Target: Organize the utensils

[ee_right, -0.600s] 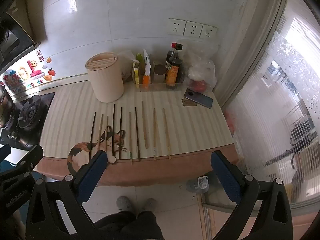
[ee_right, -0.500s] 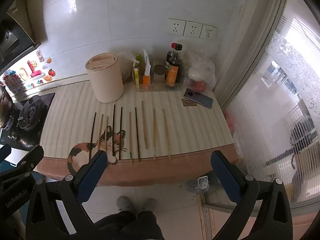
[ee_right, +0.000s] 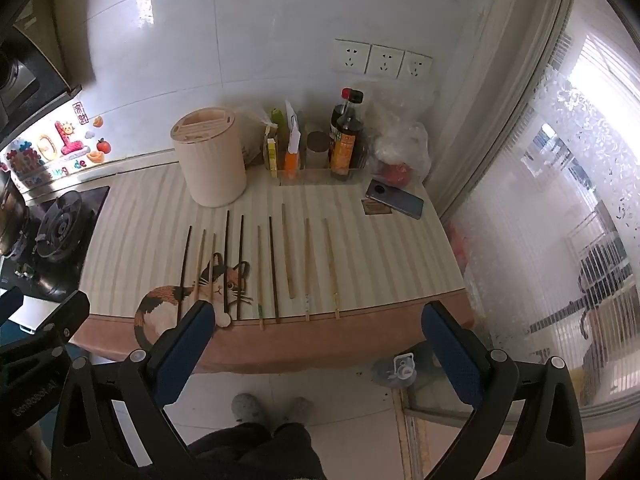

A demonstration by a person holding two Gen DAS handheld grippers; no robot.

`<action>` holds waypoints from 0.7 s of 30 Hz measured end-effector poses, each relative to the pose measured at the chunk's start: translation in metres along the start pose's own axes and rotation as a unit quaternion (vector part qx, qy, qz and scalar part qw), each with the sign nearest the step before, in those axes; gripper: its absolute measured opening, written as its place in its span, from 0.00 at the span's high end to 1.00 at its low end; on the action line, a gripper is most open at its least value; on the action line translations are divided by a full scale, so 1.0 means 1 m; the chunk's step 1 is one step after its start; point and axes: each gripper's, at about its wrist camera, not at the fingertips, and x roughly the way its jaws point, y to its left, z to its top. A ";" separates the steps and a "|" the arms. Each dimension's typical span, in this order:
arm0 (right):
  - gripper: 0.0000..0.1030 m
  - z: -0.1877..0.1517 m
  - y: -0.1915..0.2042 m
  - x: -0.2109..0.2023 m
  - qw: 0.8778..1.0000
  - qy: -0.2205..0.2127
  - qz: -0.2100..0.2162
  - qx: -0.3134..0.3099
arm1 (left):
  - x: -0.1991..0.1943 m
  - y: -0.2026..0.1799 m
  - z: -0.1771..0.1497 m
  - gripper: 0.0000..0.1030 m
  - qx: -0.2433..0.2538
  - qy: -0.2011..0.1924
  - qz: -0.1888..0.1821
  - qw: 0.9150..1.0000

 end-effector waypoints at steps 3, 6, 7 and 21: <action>0.00 0.004 -0.001 -0.005 1.000 0.000 0.000 -0.001 | 0.001 0.000 0.001 0.00 0.000 0.000 0.000 1.000; 0.00 0.004 0.000 -0.005 1.000 0.000 0.000 -0.001 | 0.001 0.001 0.002 0.00 0.000 0.000 -0.001 1.000; 0.00 0.004 -0.001 -0.005 1.000 0.000 -0.001 -0.001 | 0.001 0.000 0.002 0.00 0.000 -0.001 -0.001 1.000; 0.00 0.006 0.000 -0.013 1.000 -0.005 -0.002 -0.005 | -0.007 0.004 0.003 0.00 0.003 -0.010 -0.005 1.000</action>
